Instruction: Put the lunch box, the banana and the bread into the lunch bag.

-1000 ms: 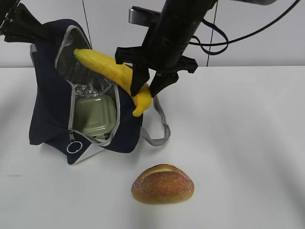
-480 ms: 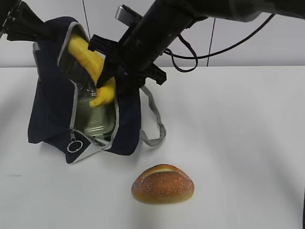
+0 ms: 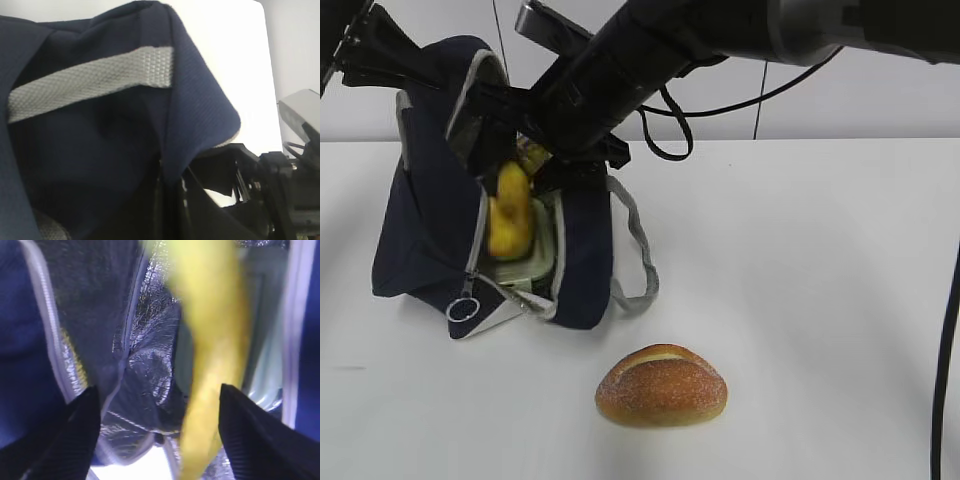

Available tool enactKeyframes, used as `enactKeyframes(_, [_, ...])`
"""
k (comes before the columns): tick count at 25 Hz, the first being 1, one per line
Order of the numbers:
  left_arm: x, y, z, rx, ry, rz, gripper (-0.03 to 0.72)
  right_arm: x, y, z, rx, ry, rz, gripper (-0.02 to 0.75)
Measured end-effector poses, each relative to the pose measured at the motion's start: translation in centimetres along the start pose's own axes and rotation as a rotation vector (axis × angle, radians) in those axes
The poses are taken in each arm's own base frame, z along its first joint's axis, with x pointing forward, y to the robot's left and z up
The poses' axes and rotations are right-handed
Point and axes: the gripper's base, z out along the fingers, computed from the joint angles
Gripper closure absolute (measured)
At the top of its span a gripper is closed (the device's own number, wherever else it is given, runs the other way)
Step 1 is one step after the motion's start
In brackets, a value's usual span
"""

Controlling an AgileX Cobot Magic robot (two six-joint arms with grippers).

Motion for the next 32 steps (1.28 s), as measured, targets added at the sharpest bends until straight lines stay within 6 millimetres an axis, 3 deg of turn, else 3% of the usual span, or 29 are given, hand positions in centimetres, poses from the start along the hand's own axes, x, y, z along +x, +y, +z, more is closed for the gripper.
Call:
enactKeyframes(8, [0.0, -0.1, 0.1, 0.001, 0.002, 0.001, 0.705, 0.2, -0.2, -0.4, 0.033, 0.053, -0.123, 0.155])
enactKeyframes(14, [0.0, -0.1, 0.1, 0.001, 0.002, 0.001, 0.705, -0.2, -0.6, -3.5, 0.211, 0.212, -0.311, 0.214])
enactKeyframes(21, [0.0, -0.1, 0.1, 0.001, 0.002, 0.001, 0.705, -1.0, 0.6, -7.3, 0.317, 0.165, -0.432, 0.24])
enactKeyframes(26, [0.0, -0.1, 0.1, 0.001, 0.002, 0.001, 0.705, 1.8, -0.3, -8.3, 0.347, 0.254, -0.418, 0.241])
enactKeyframes(32, [0.0, -0.1, 0.1, 0.001, 0.002, 0.001, 0.705, 7.5, -1.1, -10.8, 0.32, 0.381, -0.482, 0.241])
